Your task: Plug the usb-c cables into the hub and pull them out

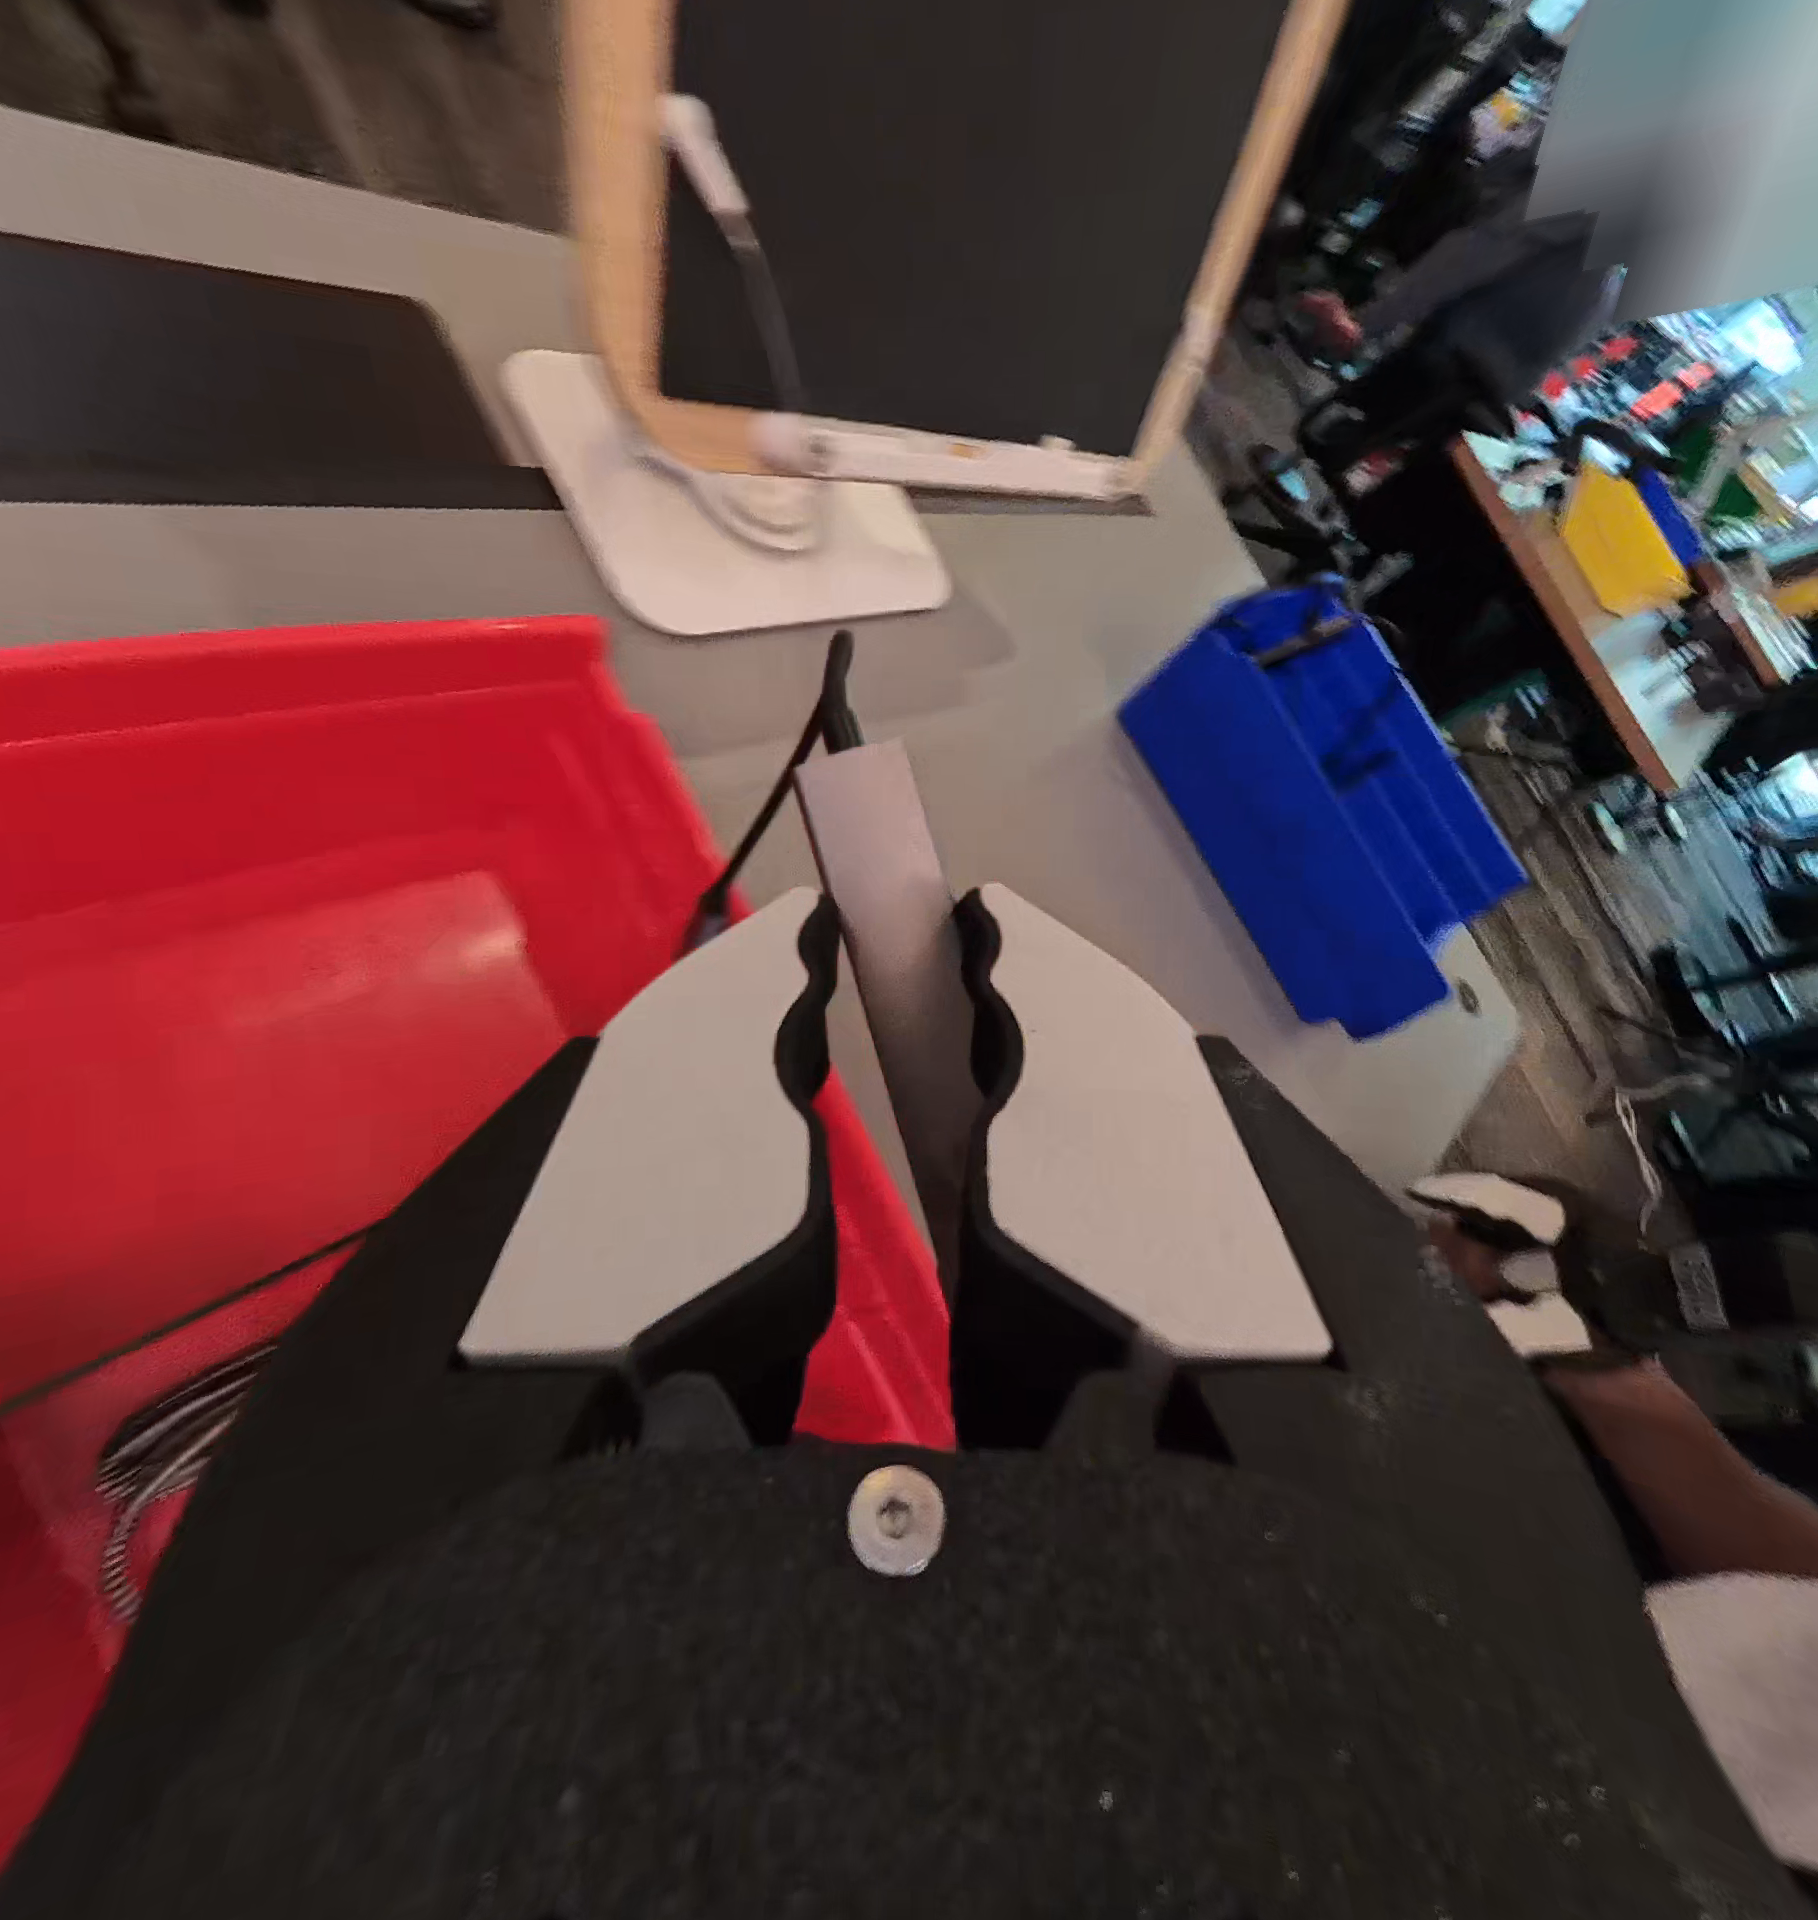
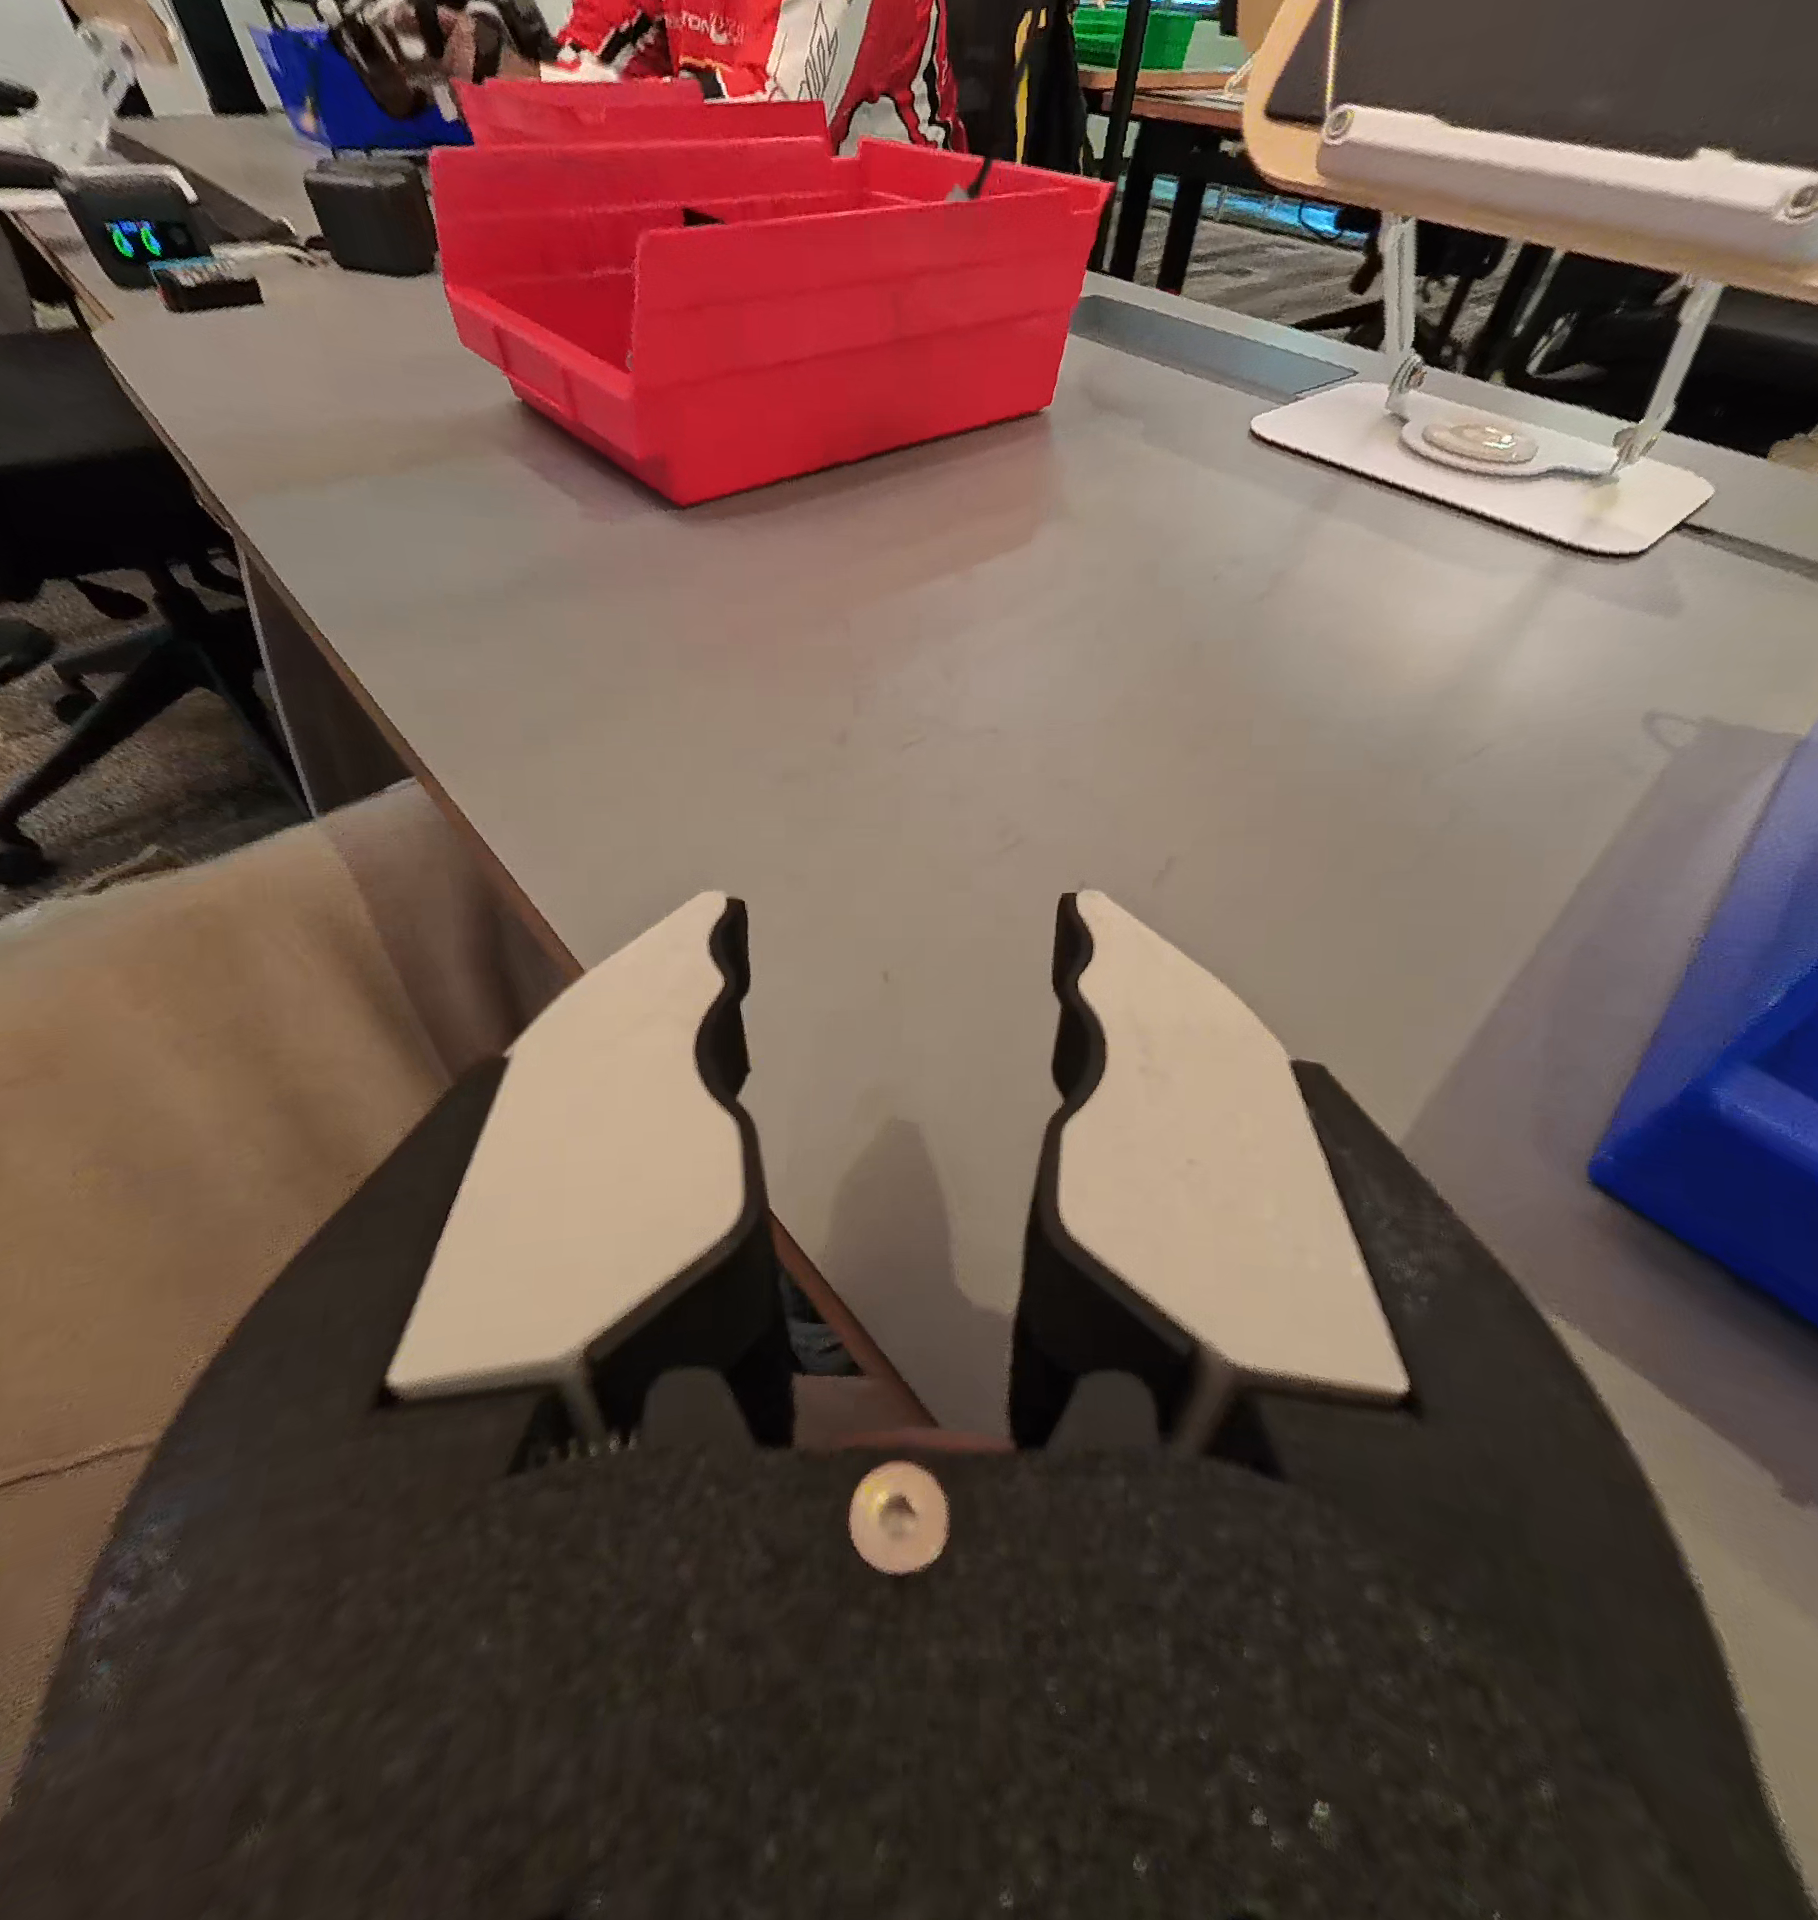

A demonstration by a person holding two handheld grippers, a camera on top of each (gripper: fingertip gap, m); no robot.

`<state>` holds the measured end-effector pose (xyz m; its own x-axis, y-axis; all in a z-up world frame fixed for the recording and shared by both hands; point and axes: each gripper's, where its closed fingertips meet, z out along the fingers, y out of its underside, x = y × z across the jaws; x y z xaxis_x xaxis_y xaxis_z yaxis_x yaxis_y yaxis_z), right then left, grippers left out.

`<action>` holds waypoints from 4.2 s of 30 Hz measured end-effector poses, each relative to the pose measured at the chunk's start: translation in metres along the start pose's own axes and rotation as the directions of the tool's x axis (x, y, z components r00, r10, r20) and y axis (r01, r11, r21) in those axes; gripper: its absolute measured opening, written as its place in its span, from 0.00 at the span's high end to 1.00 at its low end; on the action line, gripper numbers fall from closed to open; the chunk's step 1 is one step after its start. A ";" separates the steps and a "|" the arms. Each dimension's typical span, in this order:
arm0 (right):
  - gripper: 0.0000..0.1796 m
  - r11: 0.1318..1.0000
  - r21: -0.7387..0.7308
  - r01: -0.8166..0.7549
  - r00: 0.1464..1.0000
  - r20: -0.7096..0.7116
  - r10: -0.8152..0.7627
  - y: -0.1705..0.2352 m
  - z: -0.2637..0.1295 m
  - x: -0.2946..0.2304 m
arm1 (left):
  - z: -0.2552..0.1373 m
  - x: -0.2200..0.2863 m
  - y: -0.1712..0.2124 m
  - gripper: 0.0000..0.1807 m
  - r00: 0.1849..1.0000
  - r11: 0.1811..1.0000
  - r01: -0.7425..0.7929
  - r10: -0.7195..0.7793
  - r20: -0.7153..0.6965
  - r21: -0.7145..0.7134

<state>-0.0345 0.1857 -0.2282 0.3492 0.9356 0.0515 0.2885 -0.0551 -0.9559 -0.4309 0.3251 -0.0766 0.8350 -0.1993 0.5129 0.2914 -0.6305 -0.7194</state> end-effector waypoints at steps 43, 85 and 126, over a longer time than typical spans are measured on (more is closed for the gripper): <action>0.95 0.726 -0.035 0.686 0.722 -0.086 -0.686 -0.086 0.123 0.030 | 0.071 0.205 0.178 0.76 0.923 0.933 -0.314 0.257 -0.288 -0.175; 0.94 0.909 0.132 0.396 0.889 0.194 -0.416 -0.062 0.145 -0.020 | 0.057 0.223 0.198 0.83 0.825 0.798 -0.488 0.554 -0.113 0.354; 0.95 0.660 0.031 0.751 0.607 0.362 -0.708 -0.052 0.106 -0.026 | 0.103 0.174 0.256 0.95 0.128 0.127 -0.990 0.992 -0.005 -0.062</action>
<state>-0.1528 0.2014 -0.2102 -0.3148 0.7328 0.6032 0.4248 0.6771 -0.6009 -0.1627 0.2063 -0.2194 0.3931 -0.6546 -0.6457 -0.8184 0.0710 -0.5703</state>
